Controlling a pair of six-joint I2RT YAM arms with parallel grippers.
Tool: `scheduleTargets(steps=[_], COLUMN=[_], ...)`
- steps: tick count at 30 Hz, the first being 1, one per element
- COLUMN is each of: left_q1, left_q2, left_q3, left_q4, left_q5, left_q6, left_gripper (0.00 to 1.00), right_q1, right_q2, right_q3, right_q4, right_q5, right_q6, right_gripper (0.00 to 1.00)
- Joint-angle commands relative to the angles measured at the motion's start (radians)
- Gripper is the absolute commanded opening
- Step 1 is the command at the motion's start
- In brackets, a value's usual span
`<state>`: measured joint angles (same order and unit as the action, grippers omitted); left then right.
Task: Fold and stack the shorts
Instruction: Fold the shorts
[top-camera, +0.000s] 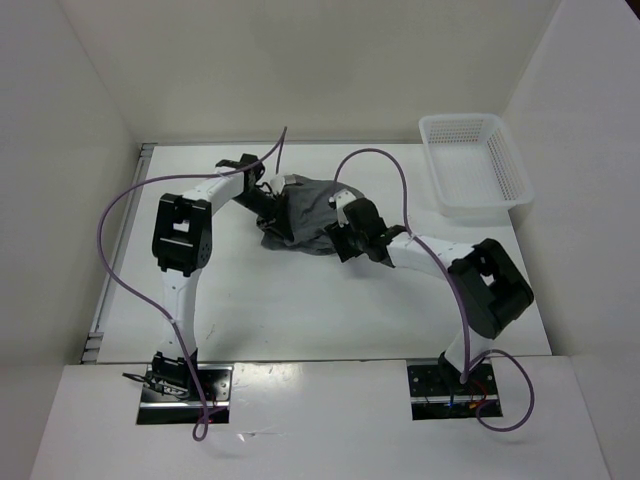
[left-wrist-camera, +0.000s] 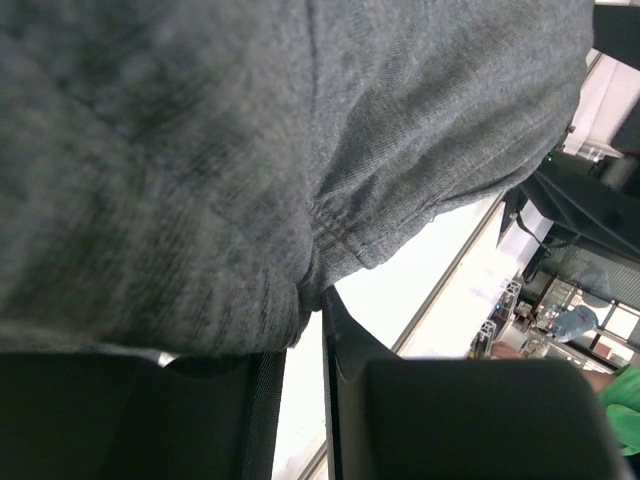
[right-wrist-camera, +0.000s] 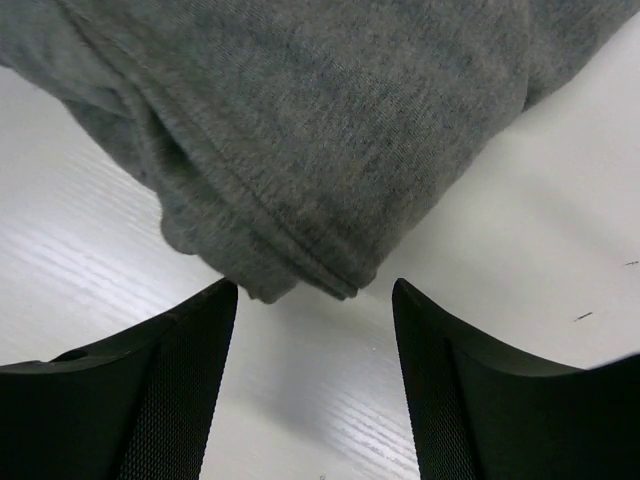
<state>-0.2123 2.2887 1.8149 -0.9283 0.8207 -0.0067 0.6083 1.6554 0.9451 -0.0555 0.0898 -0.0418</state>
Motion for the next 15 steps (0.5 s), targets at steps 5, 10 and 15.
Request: scheduleTargets(steps=[5, 10, 15], left_q1=[-0.004, -0.004, 0.005], left_q2=[-0.046, -0.055, -0.046], left_q3=[0.066, 0.087, 0.098], left_q4=[-0.049, -0.069, -0.089], left_q5=[0.051, 0.06, 0.069], left_q6=[0.007, 0.007, 0.007], left_gripper=[0.24, 0.24, 0.24], right_q1=[0.03, 0.048, 0.048], right_q2=[0.086, 0.104, 0.165], right_q3=[0.089, 0.149, 0.184], right_q4=[0.04, -0.007, -0.007], right_q5=[0.108, 0.094, 0.122], right_q6=[0.005, 0.068, 0.099], right_gripper=[0.68, 0.68, 0.45])
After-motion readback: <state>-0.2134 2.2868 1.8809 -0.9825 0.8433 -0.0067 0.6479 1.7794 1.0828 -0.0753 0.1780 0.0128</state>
